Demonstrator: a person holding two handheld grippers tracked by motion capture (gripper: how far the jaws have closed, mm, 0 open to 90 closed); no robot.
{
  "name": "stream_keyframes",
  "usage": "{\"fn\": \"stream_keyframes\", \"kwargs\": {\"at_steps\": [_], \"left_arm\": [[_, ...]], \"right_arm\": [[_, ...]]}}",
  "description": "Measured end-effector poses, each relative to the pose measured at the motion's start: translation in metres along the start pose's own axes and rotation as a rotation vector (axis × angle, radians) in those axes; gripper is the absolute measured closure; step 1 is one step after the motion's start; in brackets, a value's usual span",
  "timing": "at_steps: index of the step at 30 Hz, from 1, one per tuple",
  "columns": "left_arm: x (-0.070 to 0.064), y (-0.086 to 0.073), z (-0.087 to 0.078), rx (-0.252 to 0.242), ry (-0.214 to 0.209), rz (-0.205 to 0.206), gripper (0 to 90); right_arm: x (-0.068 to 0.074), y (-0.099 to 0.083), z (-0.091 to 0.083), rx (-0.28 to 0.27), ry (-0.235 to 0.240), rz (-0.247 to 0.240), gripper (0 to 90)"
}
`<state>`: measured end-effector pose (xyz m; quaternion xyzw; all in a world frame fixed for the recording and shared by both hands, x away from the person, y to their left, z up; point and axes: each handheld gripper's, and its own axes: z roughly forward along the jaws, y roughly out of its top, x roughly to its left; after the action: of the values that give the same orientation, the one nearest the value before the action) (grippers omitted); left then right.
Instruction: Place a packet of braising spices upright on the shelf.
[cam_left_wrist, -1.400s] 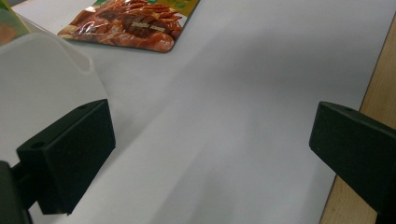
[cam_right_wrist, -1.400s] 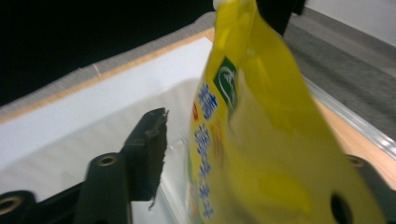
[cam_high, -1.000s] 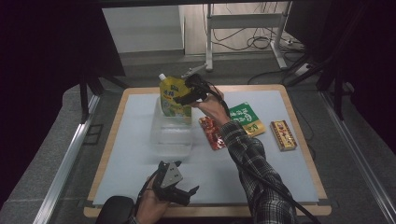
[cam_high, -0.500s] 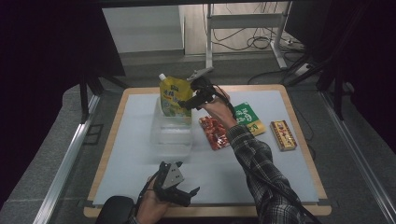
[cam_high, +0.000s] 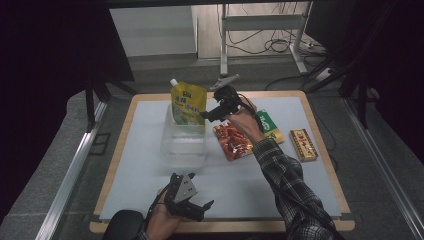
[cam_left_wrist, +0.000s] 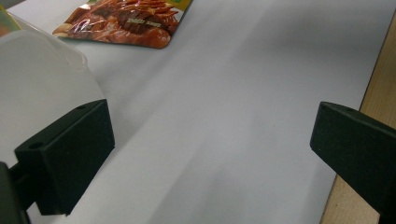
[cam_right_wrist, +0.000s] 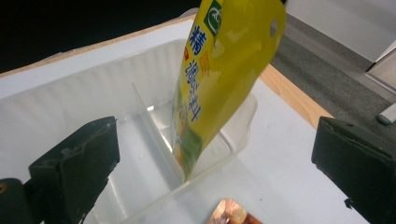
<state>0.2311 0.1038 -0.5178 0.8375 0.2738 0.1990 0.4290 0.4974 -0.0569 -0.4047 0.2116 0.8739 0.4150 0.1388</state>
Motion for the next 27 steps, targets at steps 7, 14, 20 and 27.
{"fn": "stream_keyframes", "kwargs": {"at_steps": [7,14,20,27], "left_arm": [[0.001,0.000,0.000,-0.009,-0.015,-0.009,0.0],[0.000,0.000,0.000,-0.008,-0.015,-0.004,0.0],[0.000,0.000,0.001,-0.008,-0.015,-0.001,0.0],[0.000,0.000,0.001,-0.008,-0.013,0.001,0.0]], "right_arm": [[0.002,-0.010,-0.006,0.030,-0.001,-0.019,1.0],[-0.001,-0.029,-0.014,0.052,-0.019,-0.016,1.0],[-0.007,-0.043,-0.020,0.052,-0.022,0.013,1.0],[-0.012,-0.058,-0.031,0.064,-0.019,0.046,1.3]]}}
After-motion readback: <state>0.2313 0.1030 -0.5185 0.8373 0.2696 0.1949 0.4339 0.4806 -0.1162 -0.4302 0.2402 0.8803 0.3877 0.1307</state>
